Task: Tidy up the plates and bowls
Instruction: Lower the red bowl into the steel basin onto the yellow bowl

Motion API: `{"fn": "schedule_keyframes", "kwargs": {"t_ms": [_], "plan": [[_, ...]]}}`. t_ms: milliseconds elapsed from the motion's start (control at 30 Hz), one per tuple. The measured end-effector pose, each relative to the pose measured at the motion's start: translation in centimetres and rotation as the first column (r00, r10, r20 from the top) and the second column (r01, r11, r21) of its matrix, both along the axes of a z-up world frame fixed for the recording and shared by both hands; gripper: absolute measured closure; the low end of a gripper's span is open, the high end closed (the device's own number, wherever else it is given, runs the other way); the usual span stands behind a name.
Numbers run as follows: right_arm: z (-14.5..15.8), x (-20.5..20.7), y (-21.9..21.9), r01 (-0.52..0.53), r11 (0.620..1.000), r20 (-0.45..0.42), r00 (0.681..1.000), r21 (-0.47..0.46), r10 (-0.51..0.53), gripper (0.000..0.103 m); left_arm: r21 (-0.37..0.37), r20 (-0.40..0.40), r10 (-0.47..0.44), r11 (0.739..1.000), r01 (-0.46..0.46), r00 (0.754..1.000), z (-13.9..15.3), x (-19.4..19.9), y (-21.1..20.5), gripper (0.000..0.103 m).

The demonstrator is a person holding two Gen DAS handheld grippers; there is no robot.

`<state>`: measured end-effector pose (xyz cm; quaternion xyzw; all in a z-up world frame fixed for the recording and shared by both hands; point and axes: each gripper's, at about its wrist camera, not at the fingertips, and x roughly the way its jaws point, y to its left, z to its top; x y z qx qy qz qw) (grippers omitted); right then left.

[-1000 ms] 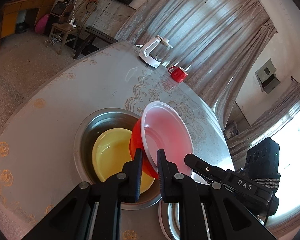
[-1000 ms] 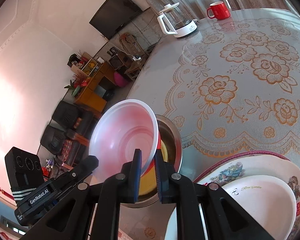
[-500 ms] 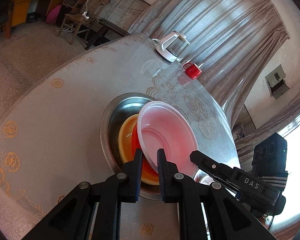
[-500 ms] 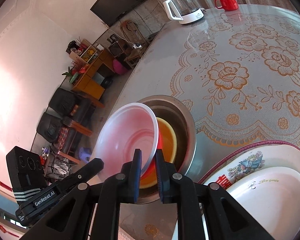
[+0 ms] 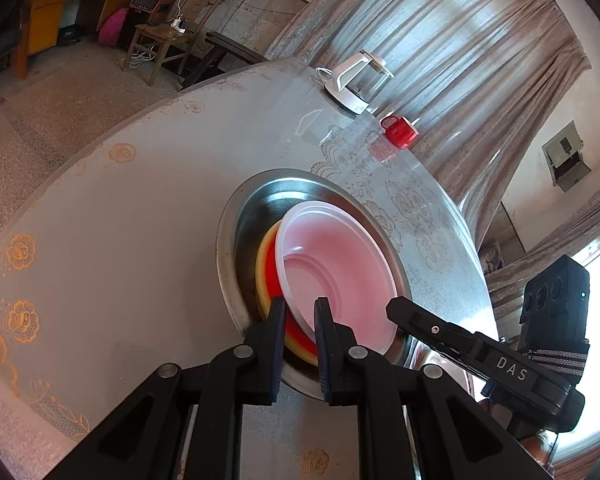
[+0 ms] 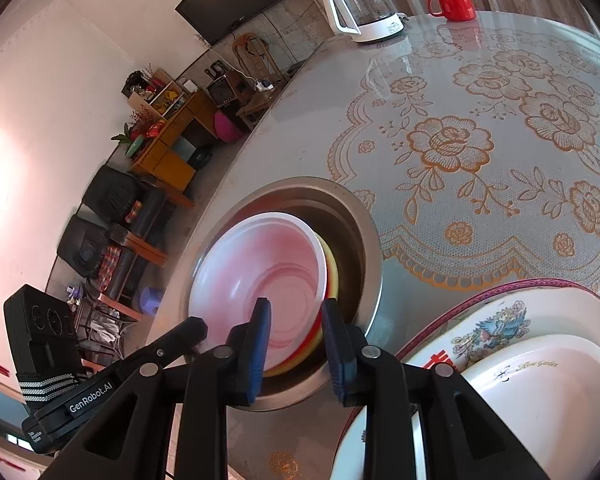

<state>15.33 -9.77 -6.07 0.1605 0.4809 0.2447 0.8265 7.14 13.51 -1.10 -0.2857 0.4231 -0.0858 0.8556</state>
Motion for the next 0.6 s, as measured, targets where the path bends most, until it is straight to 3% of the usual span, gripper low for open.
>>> {"fn": "schedule_keyframes", "kwargs": {"t_ms": [333, 600], "plan": [[0.0, 0.7, 2.1, -0.034, 0.987, 0.054, 0.998, -0.154, 0.042, 0.081, 0.052, 0.007, 0.02, 0.998, -0.02, 1.0, -0.1, 0.7, 0.0, 0.089], [-0.3, 1.2, 1.9, -0.031, 0.989, 0.048, 0.998, -0.144, 0.038, 0.085, 0.092, 0.02, 0.019, 0.996, -0.021, 1.0, 0.0, 0.6, -0.3, 0.089]]}}
